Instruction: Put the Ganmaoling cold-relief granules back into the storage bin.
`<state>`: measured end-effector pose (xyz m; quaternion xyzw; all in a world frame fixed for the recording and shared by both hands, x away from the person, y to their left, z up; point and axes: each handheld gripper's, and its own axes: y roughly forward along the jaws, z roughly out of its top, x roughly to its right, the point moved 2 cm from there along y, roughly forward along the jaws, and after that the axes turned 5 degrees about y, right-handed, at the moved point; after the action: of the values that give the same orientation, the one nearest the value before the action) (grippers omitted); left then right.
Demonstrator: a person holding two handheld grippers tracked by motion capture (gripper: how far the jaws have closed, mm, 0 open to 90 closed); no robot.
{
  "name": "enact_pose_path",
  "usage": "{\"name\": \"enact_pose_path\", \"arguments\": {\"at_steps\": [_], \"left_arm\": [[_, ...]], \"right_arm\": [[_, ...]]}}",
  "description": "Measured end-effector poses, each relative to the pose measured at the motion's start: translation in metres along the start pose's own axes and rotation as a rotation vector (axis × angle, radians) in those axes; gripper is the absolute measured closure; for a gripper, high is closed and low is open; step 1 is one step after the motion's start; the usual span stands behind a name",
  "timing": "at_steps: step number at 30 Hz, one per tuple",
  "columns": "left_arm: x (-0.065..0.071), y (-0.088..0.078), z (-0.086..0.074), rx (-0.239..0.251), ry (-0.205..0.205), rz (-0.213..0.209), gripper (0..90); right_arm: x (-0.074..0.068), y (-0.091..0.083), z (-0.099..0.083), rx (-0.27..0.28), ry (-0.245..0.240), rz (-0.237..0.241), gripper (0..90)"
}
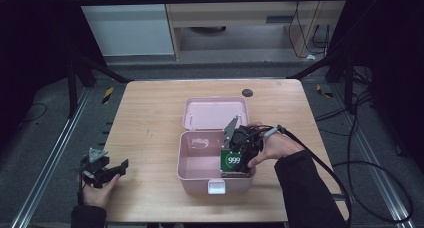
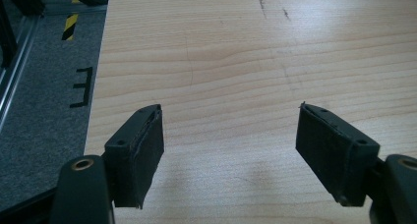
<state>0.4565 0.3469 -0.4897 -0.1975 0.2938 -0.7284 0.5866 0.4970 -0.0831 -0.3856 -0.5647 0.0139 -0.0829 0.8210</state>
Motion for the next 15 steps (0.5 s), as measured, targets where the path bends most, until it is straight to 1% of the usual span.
{"name": "enact_pose_path", "arguments": {"at_steps": [2, 5, 8, 10, 12, 15], "left_arm": [[0.000, 0.000, 0.000, 0.000, 0.000, 0.000, 25.8], [0.000, 0.000, 0.000, 0.000, 0.000, -0.001, 25.8], [0.000, 0.000, 0.000, 0.001, -0.001, -0.001, 25.8], [0.000, 0.000, 0.000, 0.000, -0.001, 0.000, 25.8], [0.000, 0.000, 0.000, 0.000, -0.002, -0.001, 25.8], [0.000, 0.000, 0.000, 0.000, -0.002, -0.002, 25.9]], "right_arm": [[0.000, -0.005, -0.001, 0.013, 0.006, -0.008, 12.9], [-0.001, -0.014, -0.002, 0.055, 0.012, -0.026, 12.4], [0.000, -0.024, -0.004, 0.081, 0.041, -0.042, 12.4], [0.000, -0.033, -0.007, 0.102, 0.064, -0.063, 12.3], [0.000, -0.040, -0.009, 0.117, 0.076, -0.079, 11.8], [-0.001, -0.054, -0.017, 0.141, 0.103, -0.111, 11.2]]}}
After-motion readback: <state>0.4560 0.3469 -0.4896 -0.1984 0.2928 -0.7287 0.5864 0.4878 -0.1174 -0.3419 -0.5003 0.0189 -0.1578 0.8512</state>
